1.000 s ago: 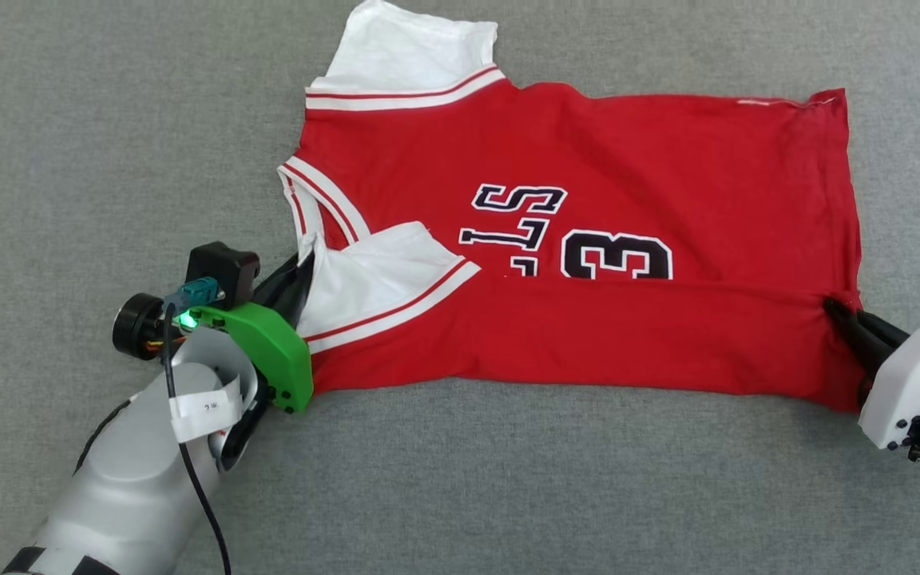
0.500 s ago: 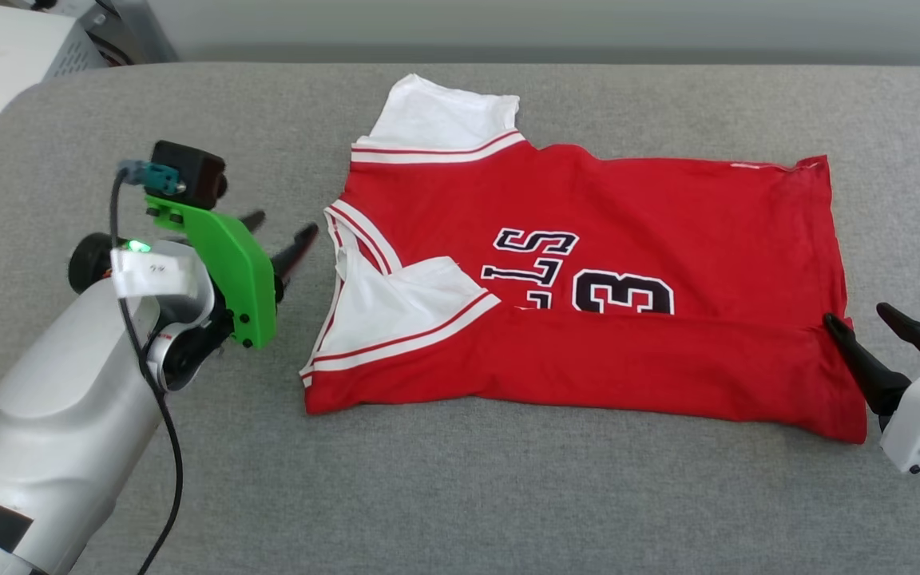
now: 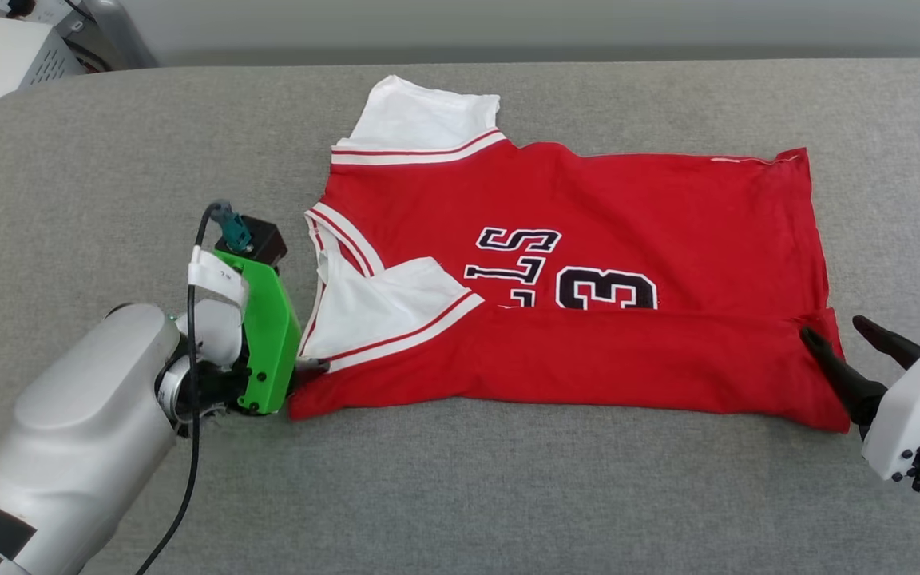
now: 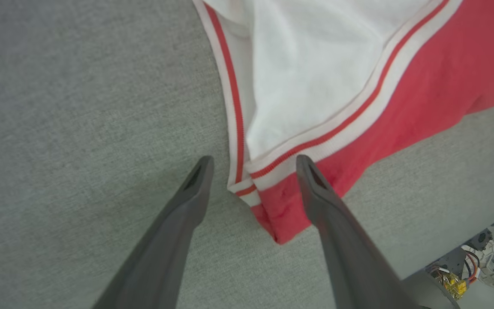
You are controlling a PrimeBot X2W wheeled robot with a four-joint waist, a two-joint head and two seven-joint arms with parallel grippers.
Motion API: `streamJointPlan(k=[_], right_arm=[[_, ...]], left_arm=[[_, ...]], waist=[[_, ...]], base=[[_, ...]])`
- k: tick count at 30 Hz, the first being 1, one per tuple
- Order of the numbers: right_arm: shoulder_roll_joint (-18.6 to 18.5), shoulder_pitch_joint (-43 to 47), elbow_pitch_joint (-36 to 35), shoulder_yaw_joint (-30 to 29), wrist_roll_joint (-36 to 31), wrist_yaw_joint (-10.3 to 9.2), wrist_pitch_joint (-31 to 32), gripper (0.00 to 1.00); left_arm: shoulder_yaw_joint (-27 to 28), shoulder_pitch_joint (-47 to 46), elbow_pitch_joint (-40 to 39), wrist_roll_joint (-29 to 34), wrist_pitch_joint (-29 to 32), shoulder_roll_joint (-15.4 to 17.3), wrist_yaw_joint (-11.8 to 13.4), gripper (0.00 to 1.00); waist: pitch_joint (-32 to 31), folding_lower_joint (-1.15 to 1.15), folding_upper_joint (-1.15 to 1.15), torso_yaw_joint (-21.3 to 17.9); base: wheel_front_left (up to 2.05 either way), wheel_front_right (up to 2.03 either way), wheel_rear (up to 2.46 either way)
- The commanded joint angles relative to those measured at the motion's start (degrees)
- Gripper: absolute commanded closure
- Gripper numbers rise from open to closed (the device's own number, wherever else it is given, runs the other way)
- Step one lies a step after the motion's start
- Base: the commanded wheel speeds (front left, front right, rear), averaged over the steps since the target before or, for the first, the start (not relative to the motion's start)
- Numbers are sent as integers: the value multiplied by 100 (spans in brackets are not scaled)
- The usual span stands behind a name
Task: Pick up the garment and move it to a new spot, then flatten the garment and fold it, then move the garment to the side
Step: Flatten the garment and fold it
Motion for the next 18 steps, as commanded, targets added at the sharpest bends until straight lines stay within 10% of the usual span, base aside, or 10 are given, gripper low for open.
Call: streamJointPlan(k=[1, 8, 9, 10, 11, 18], right_arm=[[43, -32, -8, 25, -18, -5, 18, 0], [92, -151, 27, 115, -12, -5, -11, 0], [90, -175, 28, 109, -15, -5, -23, 0], [73, -208, 20, 106, -31, -5, -38, 0], [55, -239, 8, 94, -49, -5, -56, 0], [-341, -593, -231, 27, -110, -5, 255, 0]], left_arm=[[-53, 100, 105, 3, 5, 14, -14, 0], [-488, 420, 470, 107, 50, -30, -15, 0], [-509, 440, 474, 82, 27, -46, -15, 24], [-509, 453, 484, 51, -45, -69, -15, 83], [-510, 456, 489, 34, -110, -84, -15, 100], [-457, 299, 188, 6, -785, 36, -15, 100]], waist=[[101, 0, 0, -99], [198, 0, 0, -184], [197, 0, 0, -178], [190, 0, 0, -164], [177, 0, 0, -152], [-37, 0, 0, -67]], base=[[0, 0, 0], [0, 0, 0], [0, 0, 0], [0, 0, 0], [0, 0, 0], [0, 0, 0]])
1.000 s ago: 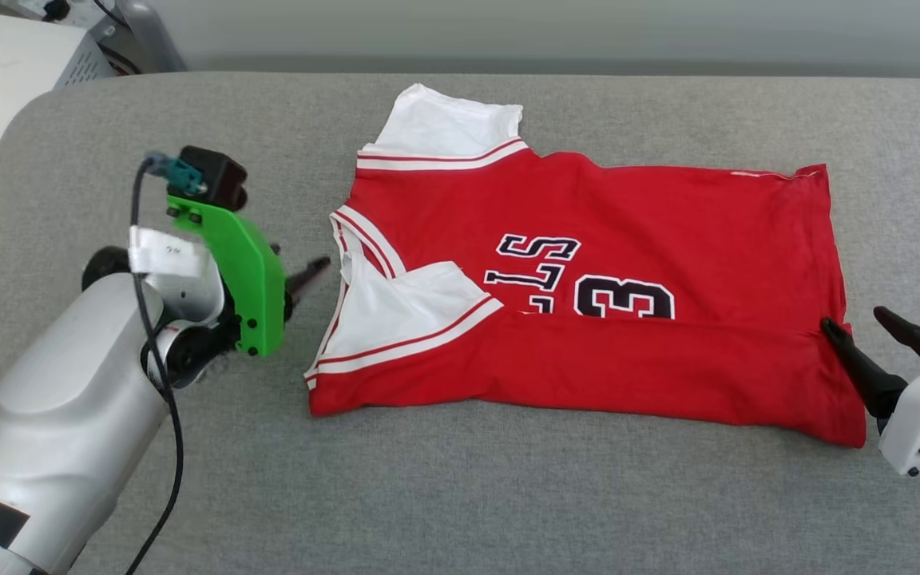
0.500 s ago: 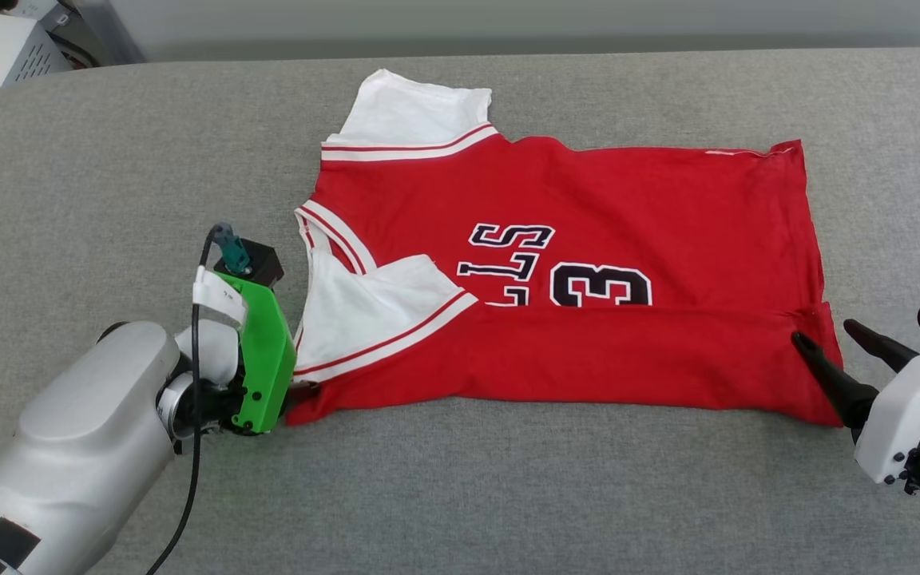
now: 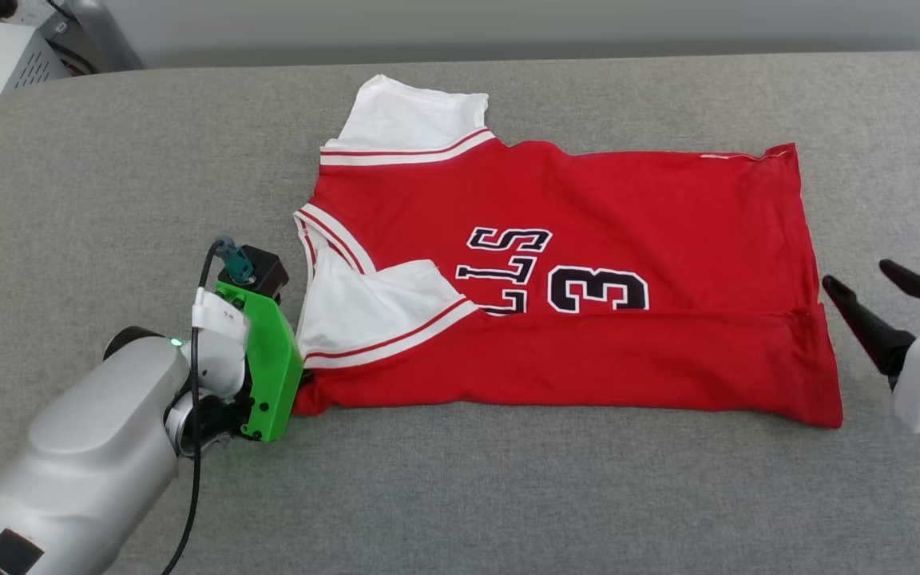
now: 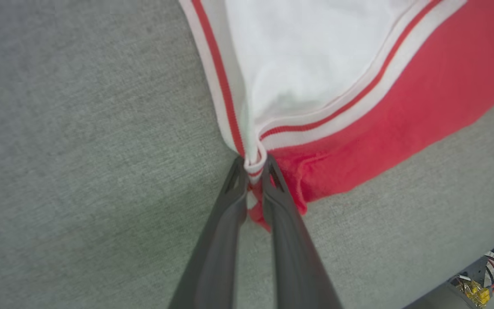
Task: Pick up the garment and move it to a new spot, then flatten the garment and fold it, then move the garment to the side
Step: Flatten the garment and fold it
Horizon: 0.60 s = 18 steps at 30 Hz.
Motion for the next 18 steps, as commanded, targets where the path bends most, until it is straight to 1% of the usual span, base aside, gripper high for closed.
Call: streamJointPlan(k=[1, 3, 5, 9, 10, 12, 14, 18], right_arm=[[-108, -147, -62, -16, 18, -5, 130, 0], [-303, -240, -121, 4, 126, -5, 526, 0], [-508, -296, -116, 53, 338, -5, 1083, 0], [-815, -313, -72, 193, 644, -5, 2053, 0], [-864, -310, -50, 232, 662, -5, 2200, 0], [-889, -290, 61, 292, 688, -5, 2424, 0], [-833, -271, 228, 358, 667, -5, 2518, 0], [-544, -316, 671, 477, 625, -5, 2426, 0]], left_arm=[[-9, 102, -59, -43, -106, 29, -7, 100], [8, 75, -229, -46, -269, 137, -7, 100], [31, 74, -406, -57, -429, 242, -7, 100], [8, 105, -677, -29, -562, 380, -7, 100], [11, 107, -724, -20, -589, 396, -7, 100], [7, 114, -805, 10, -634, 410, -2, 100], [4, 99, -862, 47, -672, 408, 16, 100], [9, 53, -920, 94, -729, 377, 40, 100]], waist=[[-77, 0, 0, 41], [-110, 0, 0, 58], [-133, 0, 0, 82], [-100, 0, 0, 144], [-79, 0, 0, 160], [-21, 0, 0, 199], [60, 0, 0, 233], [213, 0, 0, 288]], base=[[0, 0, 0], [0, 0, 0], [0, 0, 0], [0, 0, 0], [0, 0, 0], [0, 0, 0], [0, 0, 0], [0, 0, 0]])
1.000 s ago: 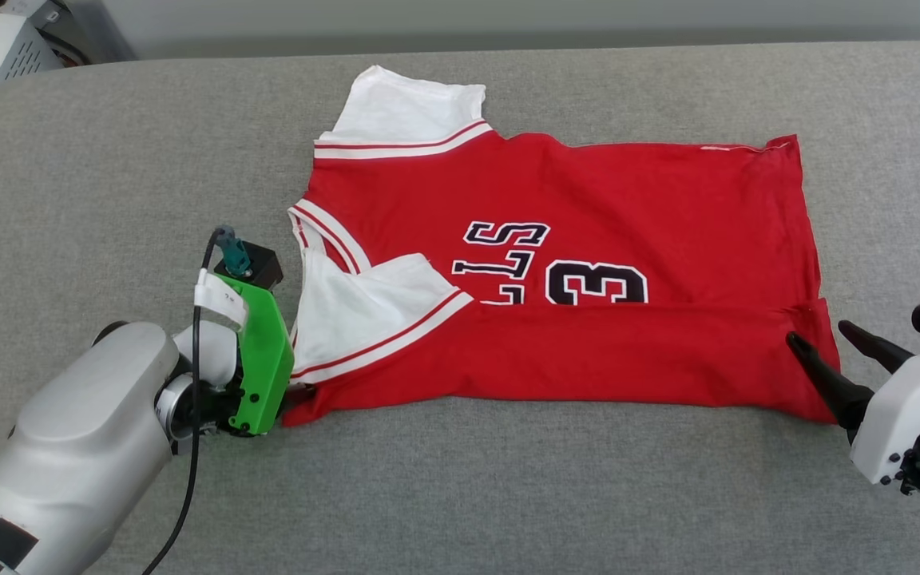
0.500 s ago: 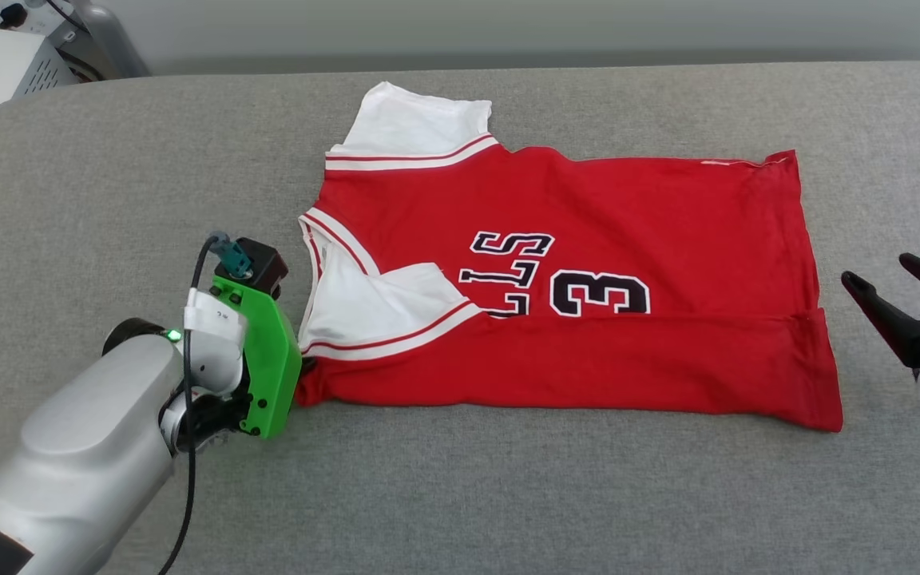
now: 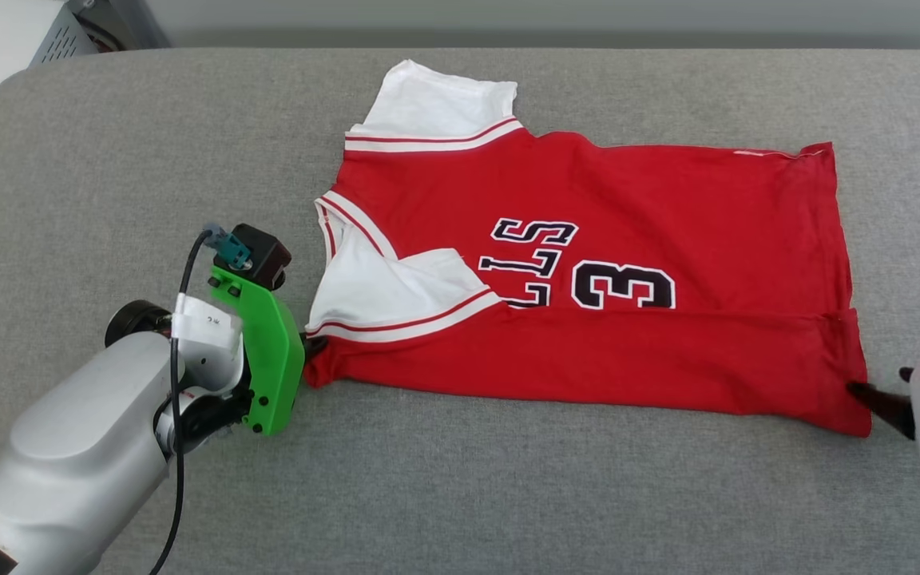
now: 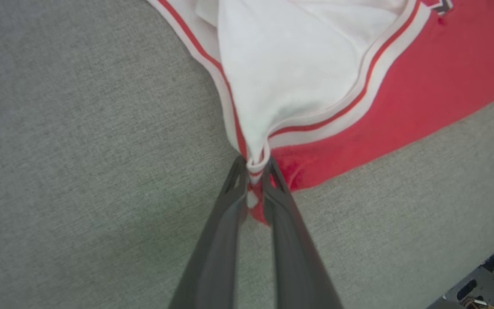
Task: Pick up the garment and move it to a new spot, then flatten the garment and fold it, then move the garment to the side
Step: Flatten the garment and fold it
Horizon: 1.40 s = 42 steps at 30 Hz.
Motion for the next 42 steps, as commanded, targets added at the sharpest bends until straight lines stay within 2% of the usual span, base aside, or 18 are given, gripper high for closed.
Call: streamJointPlan(k=[1, 10, 11, 12, 16, 22, 29, 36, 42], right_arm=[[120, -95, 153, 63, -43, -5, -92, 0], [679, -134, 1322, 568, -44, -5, -610, 0], [691, -149, 1353, 645, -8, -5, -738, 62], [690, -166, 1373, 676, 44, -5, -863, 98], [556, -281, 1268, 703, 263, -5, -1430, 100], [53, -139, 706, 738, 477, -5, -1782, 100], [-346, 705, -78, 499, 630, -5, -1924, 100], [-325, 1654, -502, 14, 659, -5, -1779, 100], [33, 1762, -226, -157, 503, -5, -1599, 100]], left_arm=[[12, 0, -12, 46, -51, -4, 33, 100], [-19, 36, 99, 115, -200, -26, 35, 100], [-21, 77, 123, 99, -230, -36, 35, 100], [-24, 111, 140, 81, -245, -40, 34, 100], [6, 291, 206, 3, -408, -13, 31, 100], [24, 591, -163, 19, -609, 349, 61, 100], [-49, 1171, -1203, -46, -572, 885, 370, 100], [-217, 1794, -1939, -97, -551, 1107, 850, 100], [-255, 1953, -1748, -129, -643, 968, 1001, 100]], waist=[[127, 0, 0, 63], [254, 0, 0, 79], [222, 0, 0, 62], [192, 0, 0, 49], [-64, 0, 0, -19], [-500, 0, 0, -101], [-768, 0, 0, -47], [-686, 0, 0, -1], [-423, 0, 0, -23]], base=[[0, 0, 0], [0, 0, 0], [0, 0, 0], [0, 0, 0], [0, 0, 0], [0, 0, 0], [0, 0, 0], [0, 0, 0], [0, 0, 0]])
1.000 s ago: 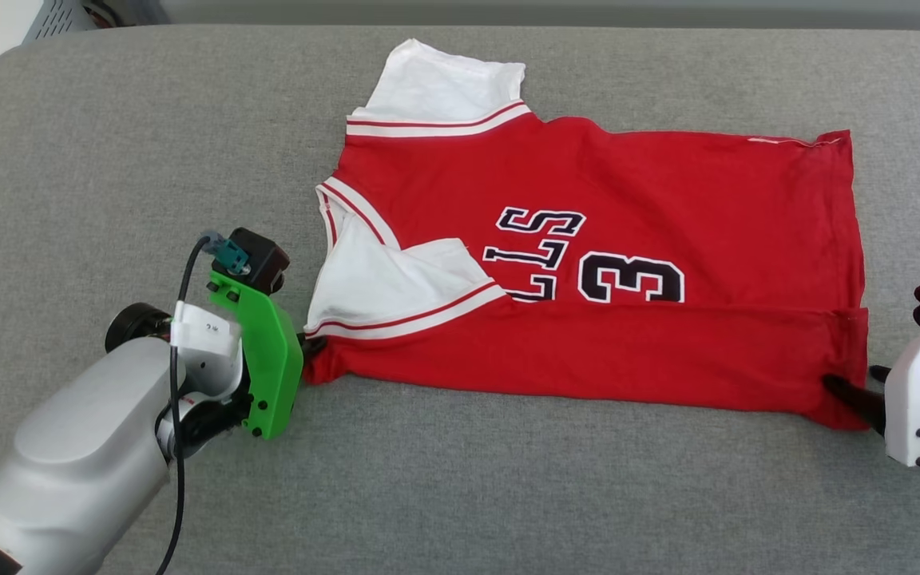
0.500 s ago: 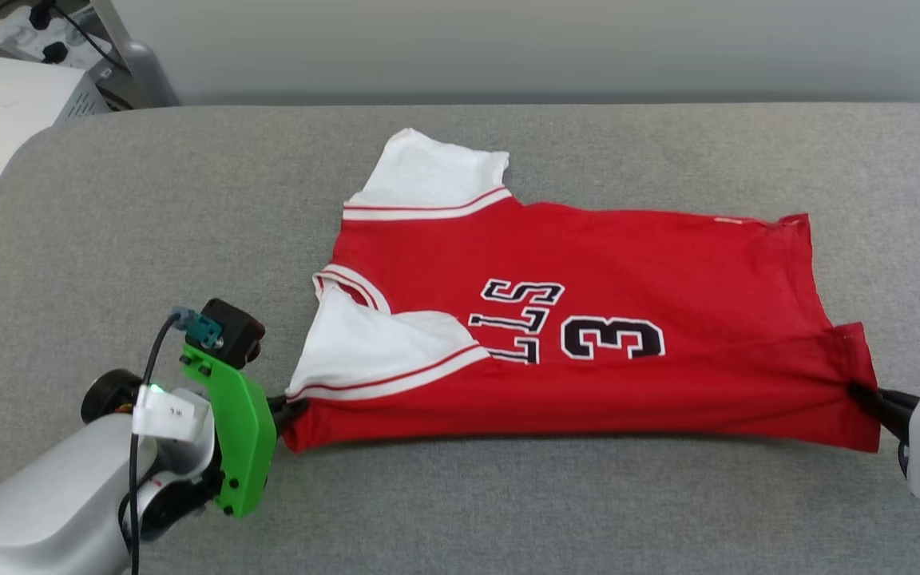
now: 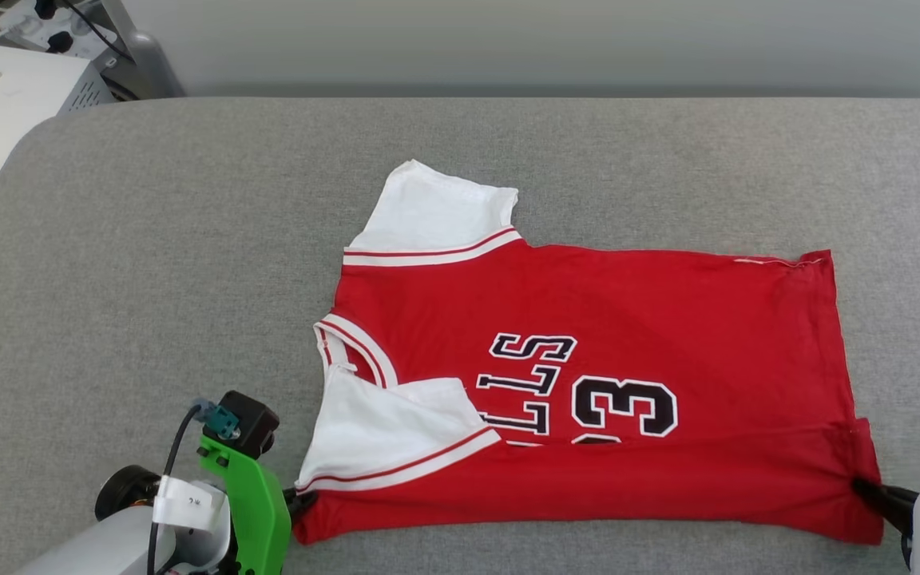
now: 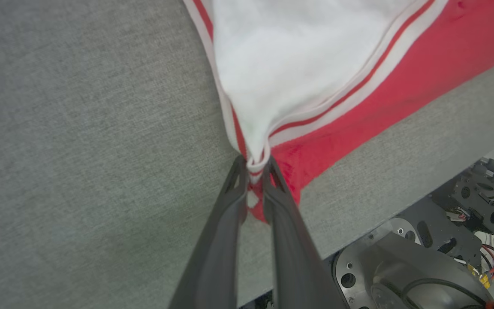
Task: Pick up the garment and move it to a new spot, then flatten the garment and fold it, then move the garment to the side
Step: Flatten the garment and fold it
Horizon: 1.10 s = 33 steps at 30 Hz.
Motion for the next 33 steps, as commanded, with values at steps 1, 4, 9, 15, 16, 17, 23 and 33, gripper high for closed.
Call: streamJointPlan(k=[1, 4, 9, 15, 16, 17, 23, 33], right_arm=[[103, -57, 152, -11, -98, -4, 30, 100], [338, -203, 576, 96, -231, -4, 15, 100], [526, -366, 928, 187, -429, -4, -400, 60], [543, -335, 689, -172, -638, -4, -1105, 0], [557, -348, 633, -330, -762, -4, -1293, 0], [588, -368, 579, -451, -874, -4, -1446, 0], [1165, -648, 23, -1257, -1760, -4, -2505, 0], [2309, -821, -1431, -1683, -2977, -4, -2953, 0]], left_arm=[[28, 76, 128, -93, -51, -72, 34, 100], [40, 57, 435, -147, -95, -212, -12, 100], [128, 40, 717, -263, -275, -354, -161, 0], [542, -161, 387, -249, -633, 86, -106, 0], [663, -245, 316, -249, -714, 160, -53, 0], [750, -326, 266, -229, -772, 215, -17, 0], [1232, -1203, 190, 212, -1173, 242, 271, 0], [1032, -3552, 1437, 687, -2, -669, -241, 0]], waist=[[125, 0, 0, -15], [187, 0, 0, -7], [103, 0, 0, 47], [-115, 0, 0, 31], [-127, 0, 0, 16], [-133, 0, 0, -5], [49, 0, 0, -235], [1069, 0, 0, -752]], base=[[0, 0, 0], [0, 0, 0], [0, 0, 0], [0, 0, 0], [0, 0, 0], [0, 0, 0], [0, 0, 0], [0, 0, 0]])
